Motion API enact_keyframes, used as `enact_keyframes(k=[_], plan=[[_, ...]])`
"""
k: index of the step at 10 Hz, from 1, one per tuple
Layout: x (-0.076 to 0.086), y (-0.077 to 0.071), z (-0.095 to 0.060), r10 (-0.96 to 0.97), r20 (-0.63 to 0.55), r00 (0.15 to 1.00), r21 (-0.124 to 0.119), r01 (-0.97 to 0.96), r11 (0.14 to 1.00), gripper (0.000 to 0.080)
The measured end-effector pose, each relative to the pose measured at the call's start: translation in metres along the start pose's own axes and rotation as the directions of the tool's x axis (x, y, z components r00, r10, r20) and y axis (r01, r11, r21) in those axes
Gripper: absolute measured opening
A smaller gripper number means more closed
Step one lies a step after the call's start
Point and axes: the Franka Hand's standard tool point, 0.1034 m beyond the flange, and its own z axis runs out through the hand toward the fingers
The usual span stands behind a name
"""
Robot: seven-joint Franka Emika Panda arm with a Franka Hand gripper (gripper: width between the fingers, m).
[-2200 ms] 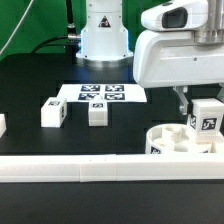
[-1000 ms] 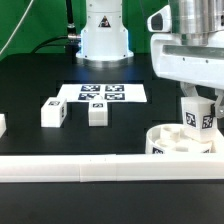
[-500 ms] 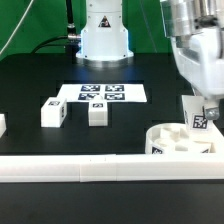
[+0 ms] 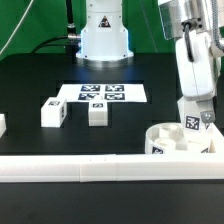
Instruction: Assemble stool
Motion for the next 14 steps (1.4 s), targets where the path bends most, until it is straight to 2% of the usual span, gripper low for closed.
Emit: enact_keyframes(k=[1, 3, 4, 7, 8, 9, 11, 14], plan=[[-0.002, -0.003, -0.006, -0.035, 0.006, 0.999, 0.009, 0.034, 0.999, 0.0626], [-0.003, -0.008, -0.021, -0.111, 0.023, 0.994, 0.033, 0.110, 0.993, 0.0643], [-0.003, -0.006, -0.017, -0.155, 0.018, 0.988, 0.027, 0.155, 0.988, 0.0648], [-0.002, -0.006, -0.016, -0.378, 0.011, 0.926, 0.029, 0.377, 0.926, 0.0649], [-0.003, -0.003, -0.016, -0.497, 0.013, 0.867, 0.001, 0.498, 0.867, 0.0649], [-0.009, -0.002, -0.021, -0.646, 0.022, 0.763, -0.062, 0.646, 0.761, 0.0649], [-0.017, -0.007, -0.029, -0.786, 0.040, 0.616, -0.072, 0.787, 0.613, 0.0649], [-0.018, -0.009, -0.030, -0.901, 0.051, 0.430, -0.059, 0.902, 0.427, 0.0649]])
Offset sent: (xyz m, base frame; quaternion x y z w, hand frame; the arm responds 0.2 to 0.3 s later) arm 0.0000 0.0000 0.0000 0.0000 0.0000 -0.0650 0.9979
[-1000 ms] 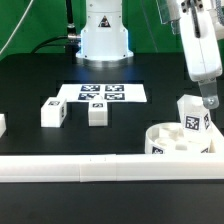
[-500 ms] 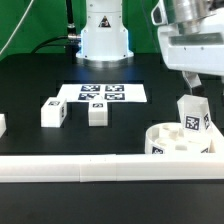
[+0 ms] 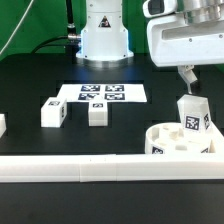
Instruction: Assemble stool
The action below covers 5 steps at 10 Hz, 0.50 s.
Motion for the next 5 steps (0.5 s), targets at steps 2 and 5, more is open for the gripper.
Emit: enact_keyframes(k=[2, 5], plan=[[-0.0015, 0.0000, -0.0003, -0.257, -0.004, 0.966, -0.041, 0.257, 0.966, 0.0649], [-0.0026, -0.0042, -0.0029, -0.605, 0.029, 0.796, -0.102, 0.604, 0.790, 0.0649]])
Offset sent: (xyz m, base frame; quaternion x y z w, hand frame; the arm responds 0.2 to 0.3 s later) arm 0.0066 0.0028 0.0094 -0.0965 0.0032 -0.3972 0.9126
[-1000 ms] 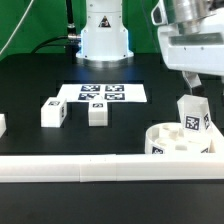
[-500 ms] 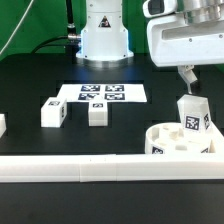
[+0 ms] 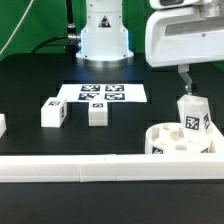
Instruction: Assemble stool
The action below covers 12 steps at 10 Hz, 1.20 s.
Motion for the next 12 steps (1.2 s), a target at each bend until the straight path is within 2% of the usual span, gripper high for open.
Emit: enact_keyframes(k=[4, 6, 7, 11, 12], plan=[[0.000, 0.003, 0.001, -0.251, 0.002, 0.968, -0.007, 0.251, 0.968, 0.0649], [-0.001, 0.004, 0.004, -0.492, 0.021, 0.870, -0.053, 0.492, 0.869, 0.0649], [-0.002, 0.006, 0.007, -0.593, 0.039, 0.804, -0.060, 0.594, 0.802, 0.0649], [0.000, 0.013, 0.010, -0.777, 0.067, 0.626, -0.050, 0.780, 0.624, 0.0649], [0.000, 0.014, 0.011, -0.790, 0.069, 0.609, -0.048, 0.793, 0.607, 0.0649]])
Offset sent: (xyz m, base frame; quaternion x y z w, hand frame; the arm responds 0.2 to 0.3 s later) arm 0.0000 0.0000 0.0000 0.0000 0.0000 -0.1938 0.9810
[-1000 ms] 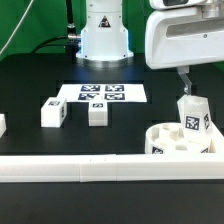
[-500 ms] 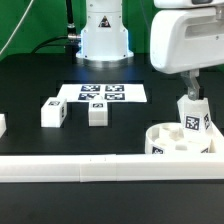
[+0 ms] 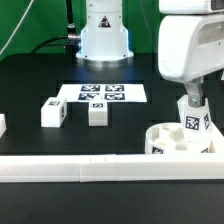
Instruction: Assemble stool
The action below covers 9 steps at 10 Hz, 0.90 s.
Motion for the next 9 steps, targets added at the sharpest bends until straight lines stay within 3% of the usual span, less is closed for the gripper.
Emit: enact_keyframes(k=[5, 8, 9], plan=[[-0.014, 0.006, 0.021, -0.004, 0.018, 1.000, 0.009, 0.004, 1.000, 0.0649], [-0.014, 0.006, 0.022, -0.001, 0.012, 1.000, 0.005, 0.001, 1.000, 0.0649], [-0.015, 0.006, 0.022, -0.001, 0.012, 1.000, 0.005, 0.001, 1.000, 0.0527]])
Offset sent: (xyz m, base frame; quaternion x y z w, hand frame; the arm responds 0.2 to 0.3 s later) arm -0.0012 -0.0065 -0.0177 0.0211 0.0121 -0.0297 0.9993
